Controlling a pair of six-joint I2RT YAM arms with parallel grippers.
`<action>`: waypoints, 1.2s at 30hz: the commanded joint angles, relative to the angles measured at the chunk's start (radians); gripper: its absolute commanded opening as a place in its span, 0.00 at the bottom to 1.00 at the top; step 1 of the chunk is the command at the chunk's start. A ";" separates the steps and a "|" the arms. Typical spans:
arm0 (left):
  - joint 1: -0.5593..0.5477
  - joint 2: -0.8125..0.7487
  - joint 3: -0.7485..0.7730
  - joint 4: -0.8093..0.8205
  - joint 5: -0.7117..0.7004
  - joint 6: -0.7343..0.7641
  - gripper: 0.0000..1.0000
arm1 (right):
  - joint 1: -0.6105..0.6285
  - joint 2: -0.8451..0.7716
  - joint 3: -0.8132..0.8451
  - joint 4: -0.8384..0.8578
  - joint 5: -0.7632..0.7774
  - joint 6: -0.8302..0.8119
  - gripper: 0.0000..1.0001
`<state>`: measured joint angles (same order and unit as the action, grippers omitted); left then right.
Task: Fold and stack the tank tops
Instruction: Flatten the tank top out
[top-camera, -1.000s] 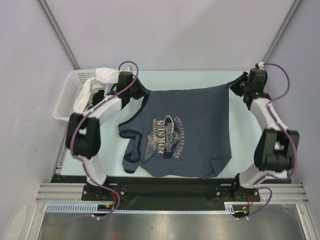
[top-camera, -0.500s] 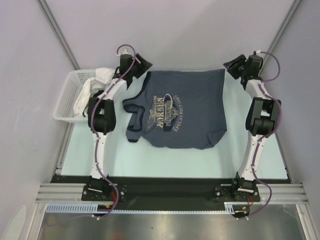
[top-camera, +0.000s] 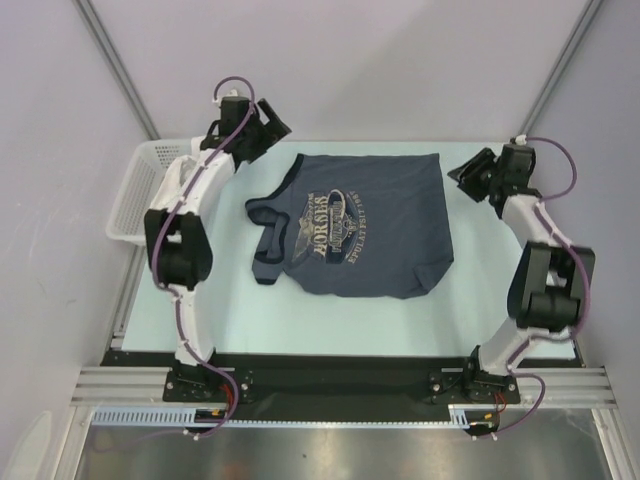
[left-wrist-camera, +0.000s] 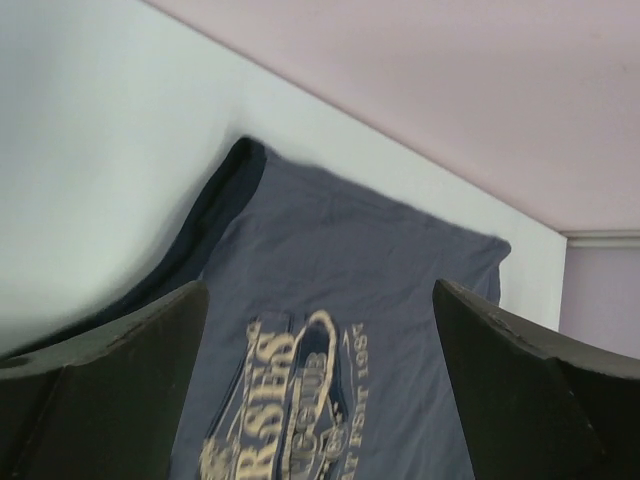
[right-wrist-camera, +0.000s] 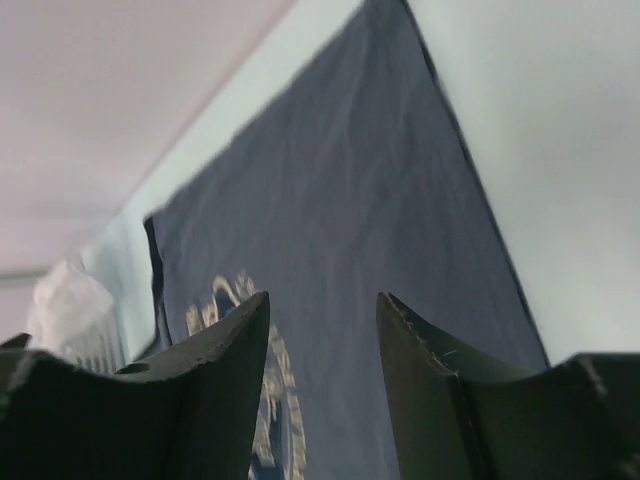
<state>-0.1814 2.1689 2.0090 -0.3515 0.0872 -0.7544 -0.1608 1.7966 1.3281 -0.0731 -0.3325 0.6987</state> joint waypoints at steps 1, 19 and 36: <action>-0.009 -0.214 -0.139 -0.112 -0.079 0.076 1.00 | 0.047 -0.256 -0.153 -0.121 0.116 -0.152 0.52; -0.121 -0.943 -1.058 0.042 -0.185 0.133 1.00 | 0.489 -0.668 -0.593 -0.403 0.667 -0.192 0.56; -0.122 -1.214 -1.305 0.052 -0.138 0.138 1.00 | 0.702 -0.274 -0.386 -0.428 0.858 -0.231 0.56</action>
<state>-0.3050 1.0355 0.7219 -0.3382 -0.0666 -0.6201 0.5133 1.4860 0.8871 -0.4805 0.4232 0.4702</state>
